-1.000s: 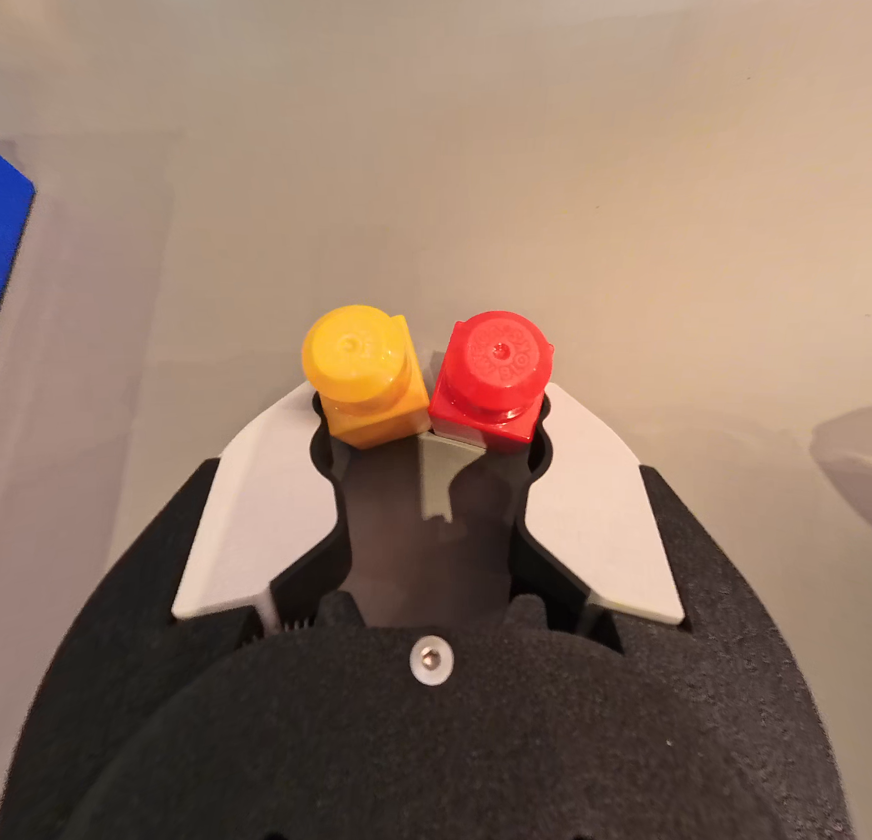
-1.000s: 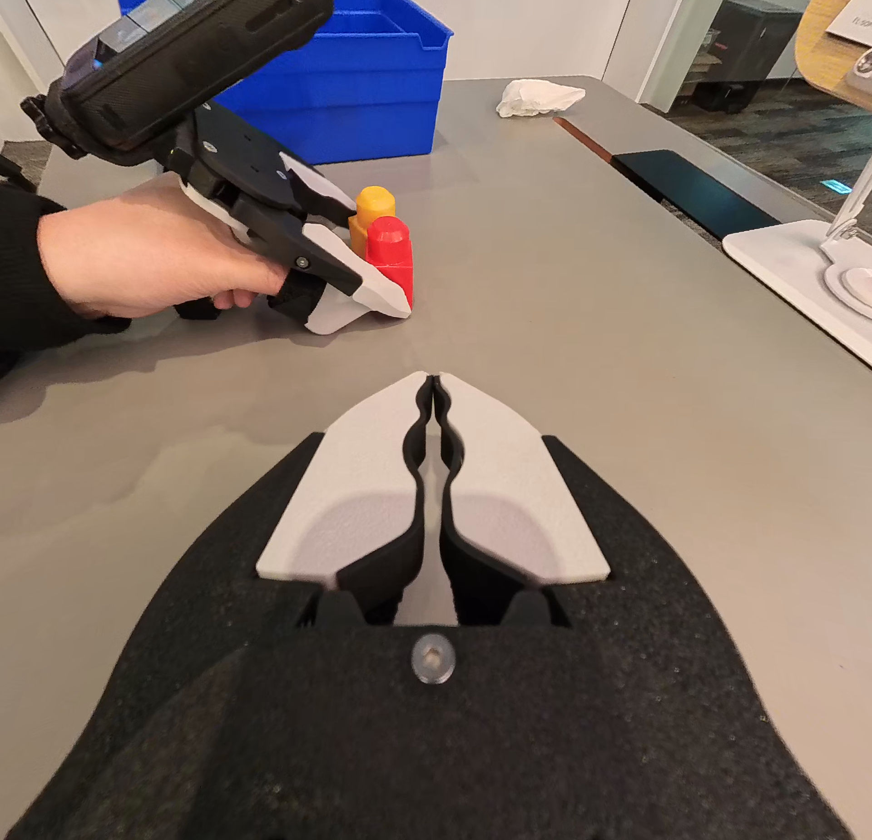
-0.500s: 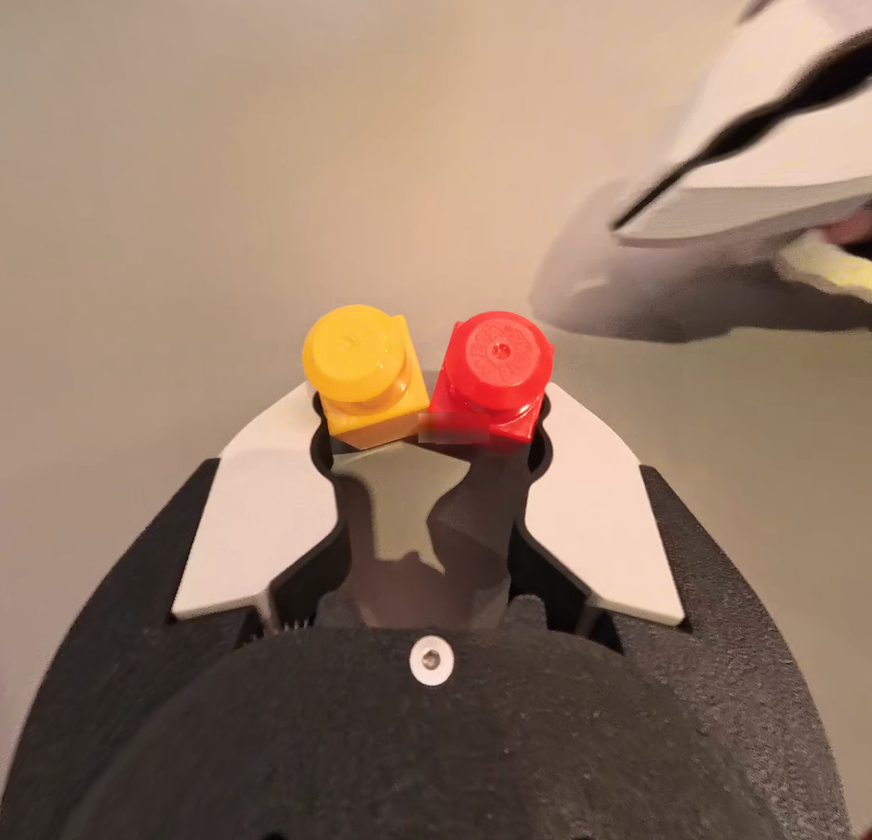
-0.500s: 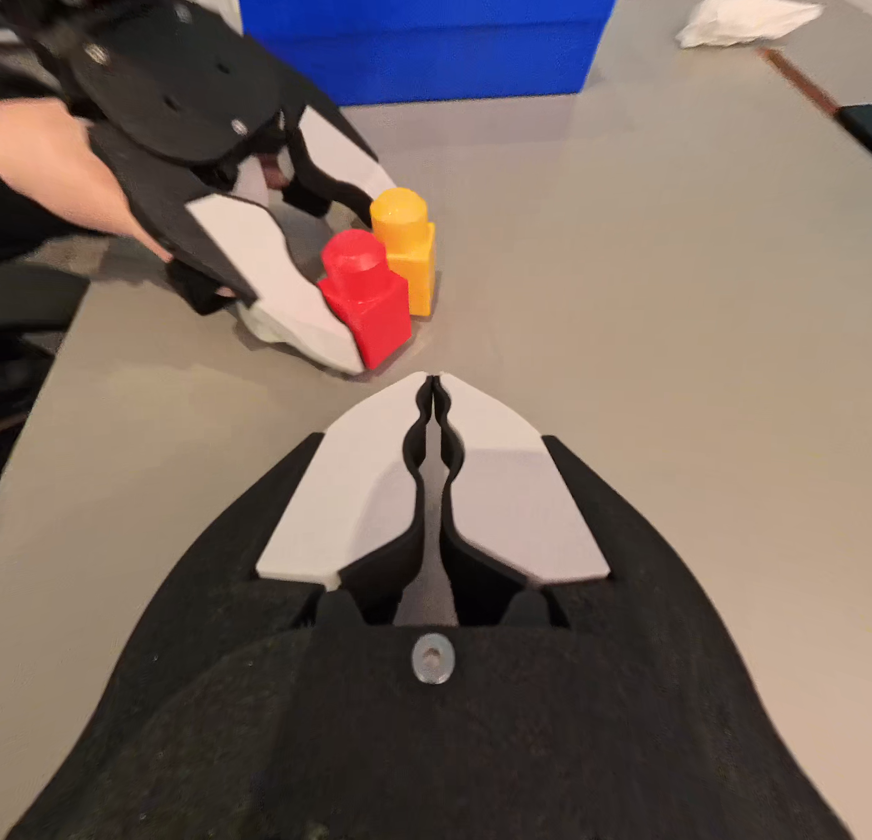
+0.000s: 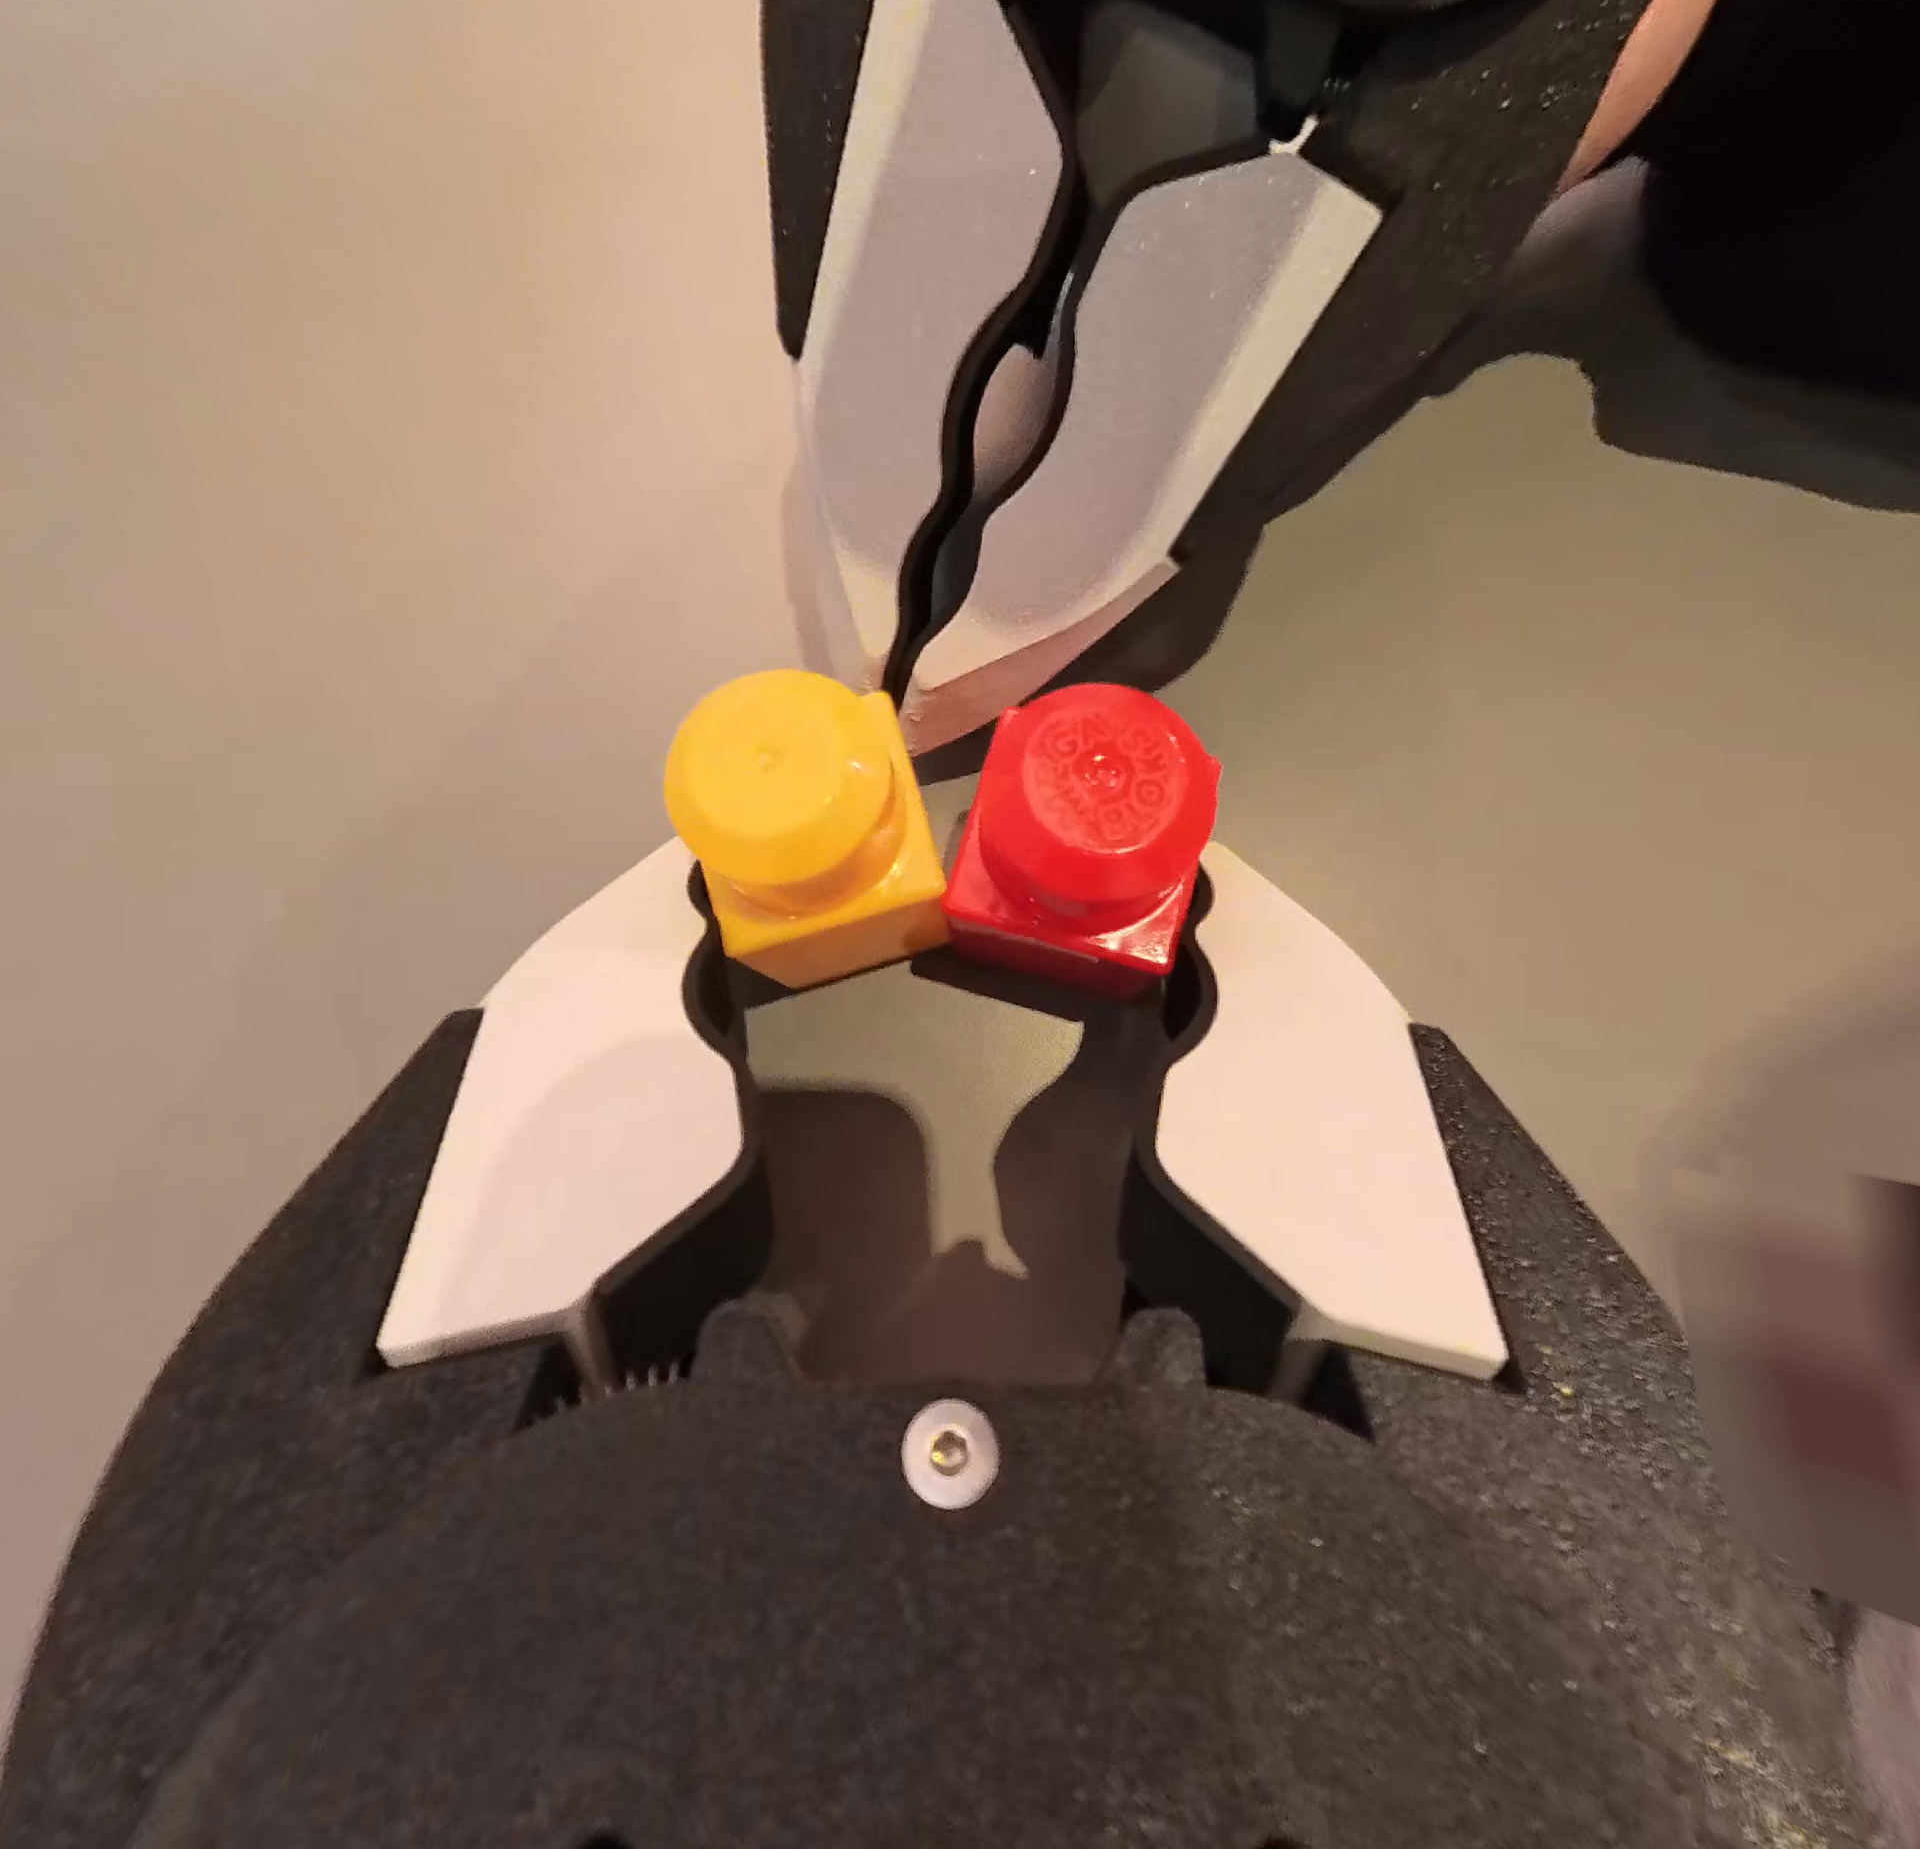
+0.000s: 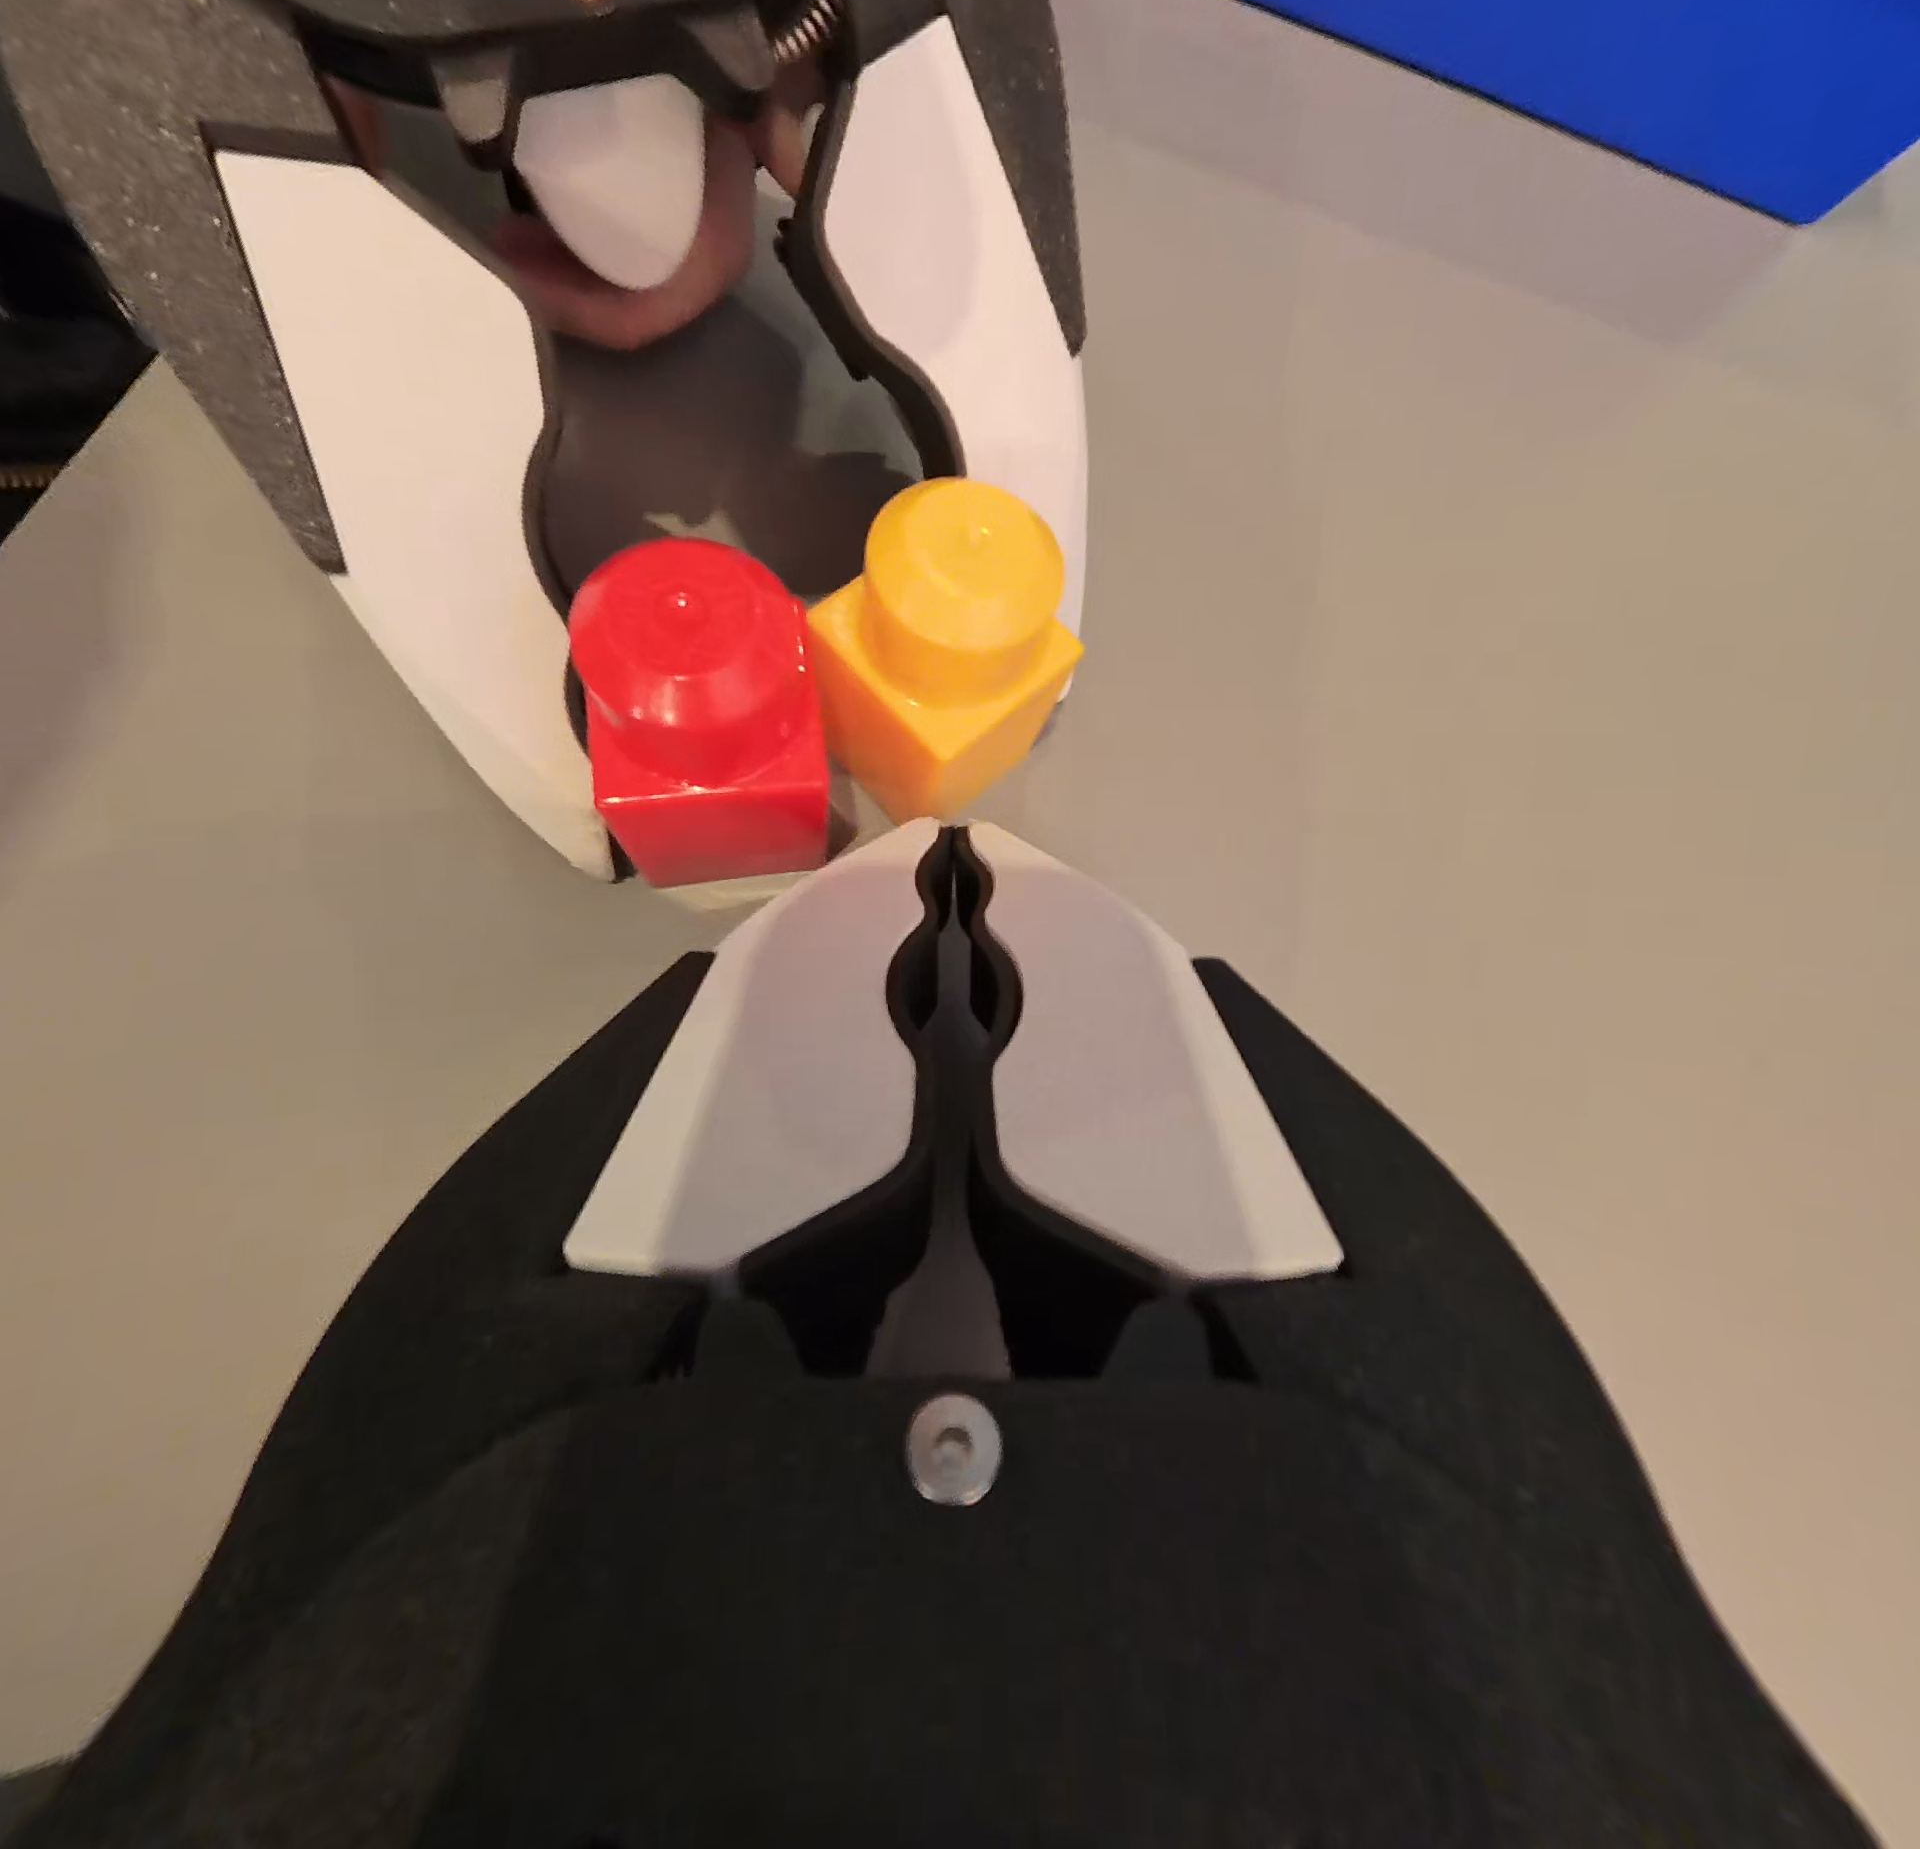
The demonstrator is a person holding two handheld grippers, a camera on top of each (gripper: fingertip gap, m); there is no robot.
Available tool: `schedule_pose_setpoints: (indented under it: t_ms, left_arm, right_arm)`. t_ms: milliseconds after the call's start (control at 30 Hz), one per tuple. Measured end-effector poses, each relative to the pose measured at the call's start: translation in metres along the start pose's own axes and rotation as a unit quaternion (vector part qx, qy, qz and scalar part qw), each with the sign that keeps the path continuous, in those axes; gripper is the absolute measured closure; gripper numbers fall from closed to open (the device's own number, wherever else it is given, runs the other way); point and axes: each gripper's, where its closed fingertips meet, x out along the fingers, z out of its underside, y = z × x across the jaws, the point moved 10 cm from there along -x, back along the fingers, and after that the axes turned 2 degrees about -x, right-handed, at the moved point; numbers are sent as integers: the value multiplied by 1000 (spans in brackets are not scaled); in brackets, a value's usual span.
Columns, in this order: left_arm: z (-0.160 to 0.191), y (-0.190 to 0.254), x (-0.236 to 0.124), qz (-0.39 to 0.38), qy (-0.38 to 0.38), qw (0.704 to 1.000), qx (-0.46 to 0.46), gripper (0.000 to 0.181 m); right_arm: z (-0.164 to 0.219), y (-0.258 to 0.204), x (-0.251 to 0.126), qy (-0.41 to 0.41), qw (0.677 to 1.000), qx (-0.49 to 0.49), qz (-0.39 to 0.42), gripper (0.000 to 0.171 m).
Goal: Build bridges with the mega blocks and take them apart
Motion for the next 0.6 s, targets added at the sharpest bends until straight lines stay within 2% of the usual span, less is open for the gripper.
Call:
schedule_pose_setpoints:
  t_ms: [300, 467, 600]
  left_arm:
    - [0, -3, 1, 4, -1, 1000, 10, 86]
    - [0, -4, 1, 16, -4, 1000, 10, 89]
    - [1, -3, 0, 14, -4, 1000, 10, 87]
  right_arm:
    - [-4, -4, 4, 0, 1000, -22, -12, 171]
    - [-1, -6, -1, -24, 1000, -18, 0, 171]
    - [4, -15, -8, -33, 999, 18, -32, 171]
